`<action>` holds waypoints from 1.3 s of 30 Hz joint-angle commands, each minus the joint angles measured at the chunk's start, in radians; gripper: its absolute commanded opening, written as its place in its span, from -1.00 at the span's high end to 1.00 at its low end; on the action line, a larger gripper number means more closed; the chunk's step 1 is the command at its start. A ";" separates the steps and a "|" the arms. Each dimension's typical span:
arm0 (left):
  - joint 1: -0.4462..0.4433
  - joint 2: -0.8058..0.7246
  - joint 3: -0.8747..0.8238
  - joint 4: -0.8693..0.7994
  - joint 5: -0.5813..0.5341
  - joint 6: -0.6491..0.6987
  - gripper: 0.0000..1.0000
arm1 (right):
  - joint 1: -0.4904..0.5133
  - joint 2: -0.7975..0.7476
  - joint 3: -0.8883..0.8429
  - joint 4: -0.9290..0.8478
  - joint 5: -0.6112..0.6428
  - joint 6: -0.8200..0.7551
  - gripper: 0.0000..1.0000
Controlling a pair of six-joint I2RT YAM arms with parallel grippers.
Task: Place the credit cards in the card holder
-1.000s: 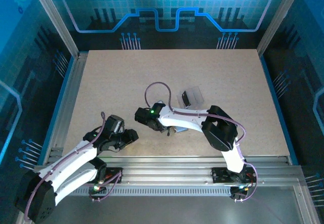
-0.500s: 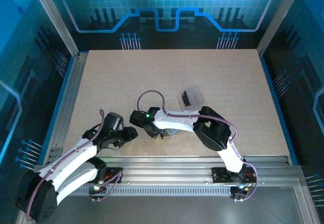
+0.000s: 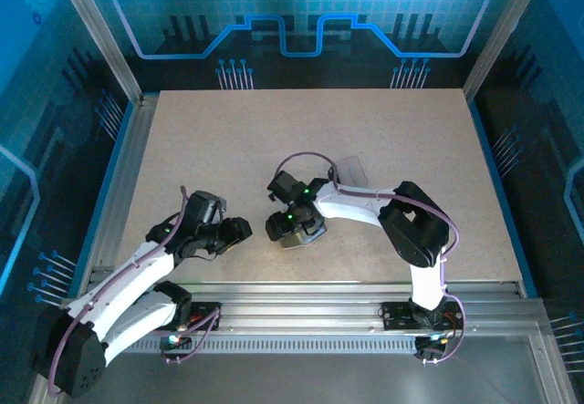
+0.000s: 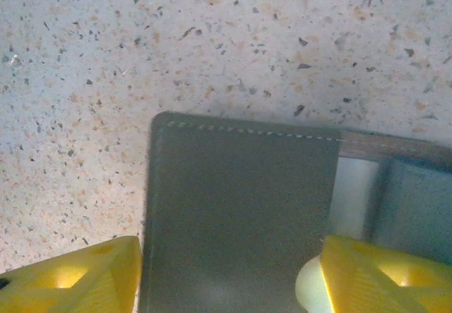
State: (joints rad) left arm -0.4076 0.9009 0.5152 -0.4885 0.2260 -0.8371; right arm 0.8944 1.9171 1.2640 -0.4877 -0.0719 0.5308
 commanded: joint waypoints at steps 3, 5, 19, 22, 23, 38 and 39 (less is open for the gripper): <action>0.010 0.042 0.086 0.011 0.082 0.030 -0.01 | -0.009 -0.008 -0.057 0.121 -0.163 0.008 -0.49; 0.009 0.067 0.105 0.020 0.091 0.030 0.02 | -0.024 -0.003 -0.088 0.175 -0.215 0.027 -0.55; -0.056 0.279 0.129 0.195 0.106 -0.023 0.61 | -0.105 -0.036 -0.236 0.342 -0.301 0.122 0.12; -0.068 0.339 0.133 0.242 0.105 -0.042 0.69 | -0.115 -0.045 -0.260 0.366 -0.302 0.139 0.38; -0.069 0.353 0.135 0.256 0.107 -0.047 0.70 | -0.117 -0.048 -0.265 0.370 -0.302 0.143 0.45; -0.136 0.659 0.161 0.440 0.096 -0.080 0.72 | -0.115 -0.160 -0.183 0.129 -0.116 0.026 0.24; -0.140 0.682 0.166 0.448 0.098 -0.079 0.72 | -0.115 -0.161 -0.174 0.111 -0.103 0.015 0.24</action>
State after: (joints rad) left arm -0.5354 1.5414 0.6521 -0.0925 0.3119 -0.8997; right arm 0.7834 1.7866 1.0508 -0.2756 -0.2329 0.5961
